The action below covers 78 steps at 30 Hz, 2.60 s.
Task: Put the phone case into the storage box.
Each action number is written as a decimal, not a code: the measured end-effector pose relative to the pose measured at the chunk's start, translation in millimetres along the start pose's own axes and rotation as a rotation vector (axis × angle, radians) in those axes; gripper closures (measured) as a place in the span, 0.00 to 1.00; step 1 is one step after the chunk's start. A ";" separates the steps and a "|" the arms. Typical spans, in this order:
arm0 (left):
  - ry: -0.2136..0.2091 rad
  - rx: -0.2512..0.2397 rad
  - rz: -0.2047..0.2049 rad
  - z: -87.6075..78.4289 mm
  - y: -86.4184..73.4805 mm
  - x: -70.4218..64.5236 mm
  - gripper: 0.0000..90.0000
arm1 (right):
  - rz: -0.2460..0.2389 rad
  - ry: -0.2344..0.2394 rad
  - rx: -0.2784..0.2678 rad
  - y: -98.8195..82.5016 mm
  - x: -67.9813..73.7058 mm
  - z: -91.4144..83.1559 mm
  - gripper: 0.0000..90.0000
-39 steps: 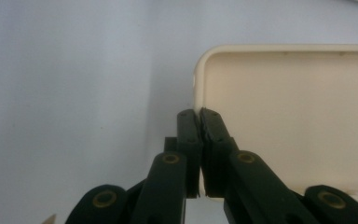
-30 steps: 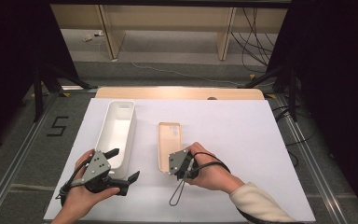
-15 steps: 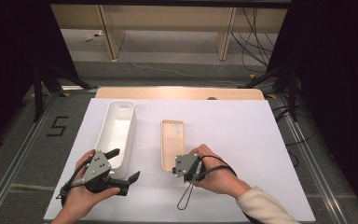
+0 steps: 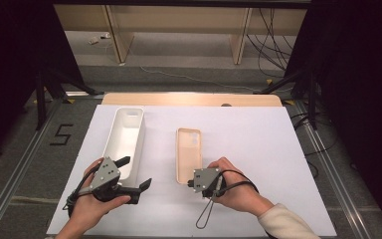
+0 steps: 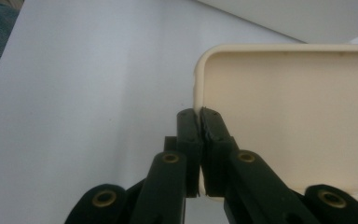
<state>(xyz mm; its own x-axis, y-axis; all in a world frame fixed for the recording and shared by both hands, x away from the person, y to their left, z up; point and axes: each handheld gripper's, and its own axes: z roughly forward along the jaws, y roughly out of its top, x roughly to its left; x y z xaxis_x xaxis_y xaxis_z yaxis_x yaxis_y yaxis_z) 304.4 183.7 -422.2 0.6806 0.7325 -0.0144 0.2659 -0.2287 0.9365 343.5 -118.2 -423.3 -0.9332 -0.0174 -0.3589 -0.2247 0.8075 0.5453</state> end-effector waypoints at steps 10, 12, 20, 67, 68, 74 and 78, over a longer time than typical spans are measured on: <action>-0.006 -0.004 -0.039 10.1 8.6 1.3 0.08 | -0.001 -0.023 -0.016 -2.2 3.4 0.0 0.98; -0.009 -0.006 -0.038 12.6 11.1 1.2 0.09 | 0.001 -0.024 -0.018 -2.4 3.8 -0.1 0.98; -0.032 -0.012 -0.036 24.6 20.7 -1.8 0.12 | 0.004 -0.031 -0.026 -4.0 5.9 0.7 0.98; -0.039 0.122 -0.285 117.5 64.4 9.5 0.67 | -0.054 -0.064 -0.017 3.6 14.0 -0.4 0.98; -0.040 0.123 -0.286 117.4 64.3 9.7 0.69 | -0.052 -0.067 -0.018 3.6 14.2 -0.2 0.98; -0.046 0.117 -0.300 116.1 66.5 7.5 0.77 | -0.067 -0.067 -0.012 3.6 14.2 0.7 0.98; -0.056 0.104 -0.304 113.2 70.0 3.7 0.80 | -0.067 -0.072 -0.006 2.6 14.1 1.8 0.98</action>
<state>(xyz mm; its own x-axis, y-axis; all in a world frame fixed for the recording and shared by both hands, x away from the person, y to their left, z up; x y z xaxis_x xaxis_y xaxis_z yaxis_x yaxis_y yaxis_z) 402.8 97.8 -396.4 0.5952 0.7414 -0.3100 0.5293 -0.0715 0.8454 330.3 -115.3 -428.3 -0.8934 -0.0284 -0.4484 -0.2879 0.8023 0.5228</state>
